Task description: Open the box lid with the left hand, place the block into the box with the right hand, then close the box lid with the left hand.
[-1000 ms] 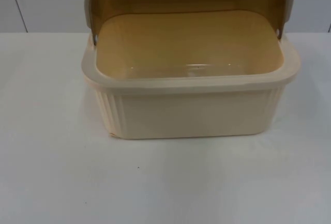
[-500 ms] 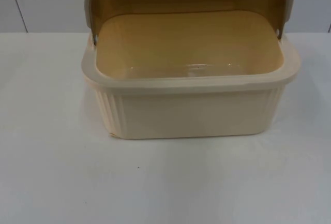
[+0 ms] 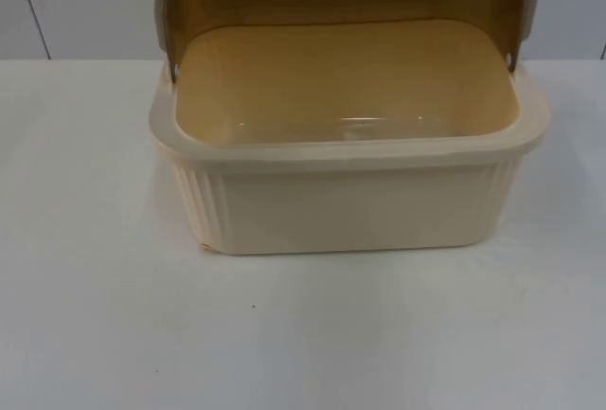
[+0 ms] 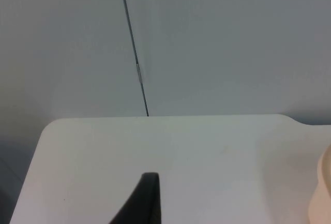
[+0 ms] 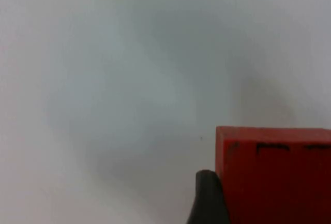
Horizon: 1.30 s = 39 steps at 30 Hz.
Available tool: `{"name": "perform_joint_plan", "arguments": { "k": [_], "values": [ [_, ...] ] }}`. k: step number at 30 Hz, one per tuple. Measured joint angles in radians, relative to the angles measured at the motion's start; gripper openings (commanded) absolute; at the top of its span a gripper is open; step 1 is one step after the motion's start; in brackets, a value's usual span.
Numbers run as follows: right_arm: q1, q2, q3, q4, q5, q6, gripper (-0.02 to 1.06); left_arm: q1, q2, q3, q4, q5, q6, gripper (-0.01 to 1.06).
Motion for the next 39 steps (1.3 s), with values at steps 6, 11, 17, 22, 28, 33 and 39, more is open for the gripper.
{"name": "perform_joint_plan", "arguments": {
  "k": [6, 11, 17, 22, 28, 33, 39],
  "values": [
    [0.000, -0.130, -0.120, -0.001, 0.013, -0.097, 0.00, 0.000, 0.000, 0.000, 0.000, 0.000, 0.000, 1.05],
    [0.000, -0.184, -0.304, -0.001, 0.079, -0.217, 0.00, 0.000, 0.000, 0.000, 0.000, 0.000, 0.000, 1.05],
    [0.078, -0.191, -0.582, 0.042, 0.176, -0.399, 0.00, 0.000, 0.000, 0.000, 0.000, 0.000, 0.000, 1.05],
    [0.192, -0.191, -0.731, 0.144, 0.191, -0.492, 0.00, 0.000, 0.000, 0.000, 0.000, 0.000, 0.000, 1.05],
    [0.392, -0.193, -0.822, 0.171, 0.215, -0.535, 0.00, 0.000, 0.000, 0.000, 0.000, 0.000, 0.000, 1.05],
    [0.599, -0.193, -0.824, 0.178, 0.231, -0.569, 0.00, 0.000, 0.000, 0.000, 0.000, 0.000, 0.000, 1.05],
    [0.781, -0.193, -0.824, 0.178, 0.244, -0.593, 0.00, 0.000, 0.000, 0.000, 0.000, 0.000, 0.000, 1.05]
  ]
}}
